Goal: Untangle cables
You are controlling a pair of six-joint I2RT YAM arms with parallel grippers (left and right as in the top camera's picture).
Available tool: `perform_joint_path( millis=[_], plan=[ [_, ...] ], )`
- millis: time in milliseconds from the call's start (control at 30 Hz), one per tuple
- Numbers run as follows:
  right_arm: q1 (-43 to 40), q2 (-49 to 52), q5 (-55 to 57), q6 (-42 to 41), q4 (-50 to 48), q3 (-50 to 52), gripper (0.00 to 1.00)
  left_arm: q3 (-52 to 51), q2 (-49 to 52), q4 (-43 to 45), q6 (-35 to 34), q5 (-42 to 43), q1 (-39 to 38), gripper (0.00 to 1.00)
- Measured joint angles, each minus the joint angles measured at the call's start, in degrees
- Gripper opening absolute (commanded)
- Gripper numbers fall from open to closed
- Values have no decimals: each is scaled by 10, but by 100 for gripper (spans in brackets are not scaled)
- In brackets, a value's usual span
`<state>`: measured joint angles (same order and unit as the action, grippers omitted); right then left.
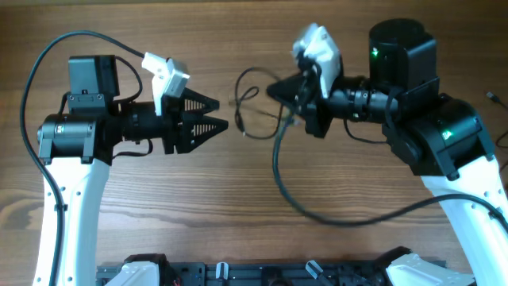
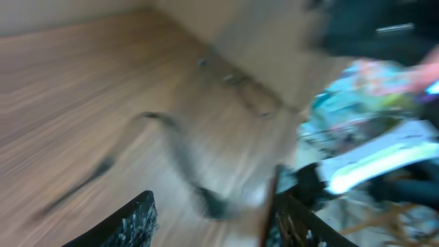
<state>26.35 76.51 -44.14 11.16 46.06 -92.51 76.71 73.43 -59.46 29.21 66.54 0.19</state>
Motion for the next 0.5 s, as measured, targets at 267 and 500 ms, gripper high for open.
perform_joint_path(
  millis=[267,500],
  plan=[
    [0,0,-213,50,-16,0,4,0,28,34,-8,-98,0,65],
    [0,0,-292,56,-16,0,4,0,47,44,-10,-110,0,64]
  ],
)
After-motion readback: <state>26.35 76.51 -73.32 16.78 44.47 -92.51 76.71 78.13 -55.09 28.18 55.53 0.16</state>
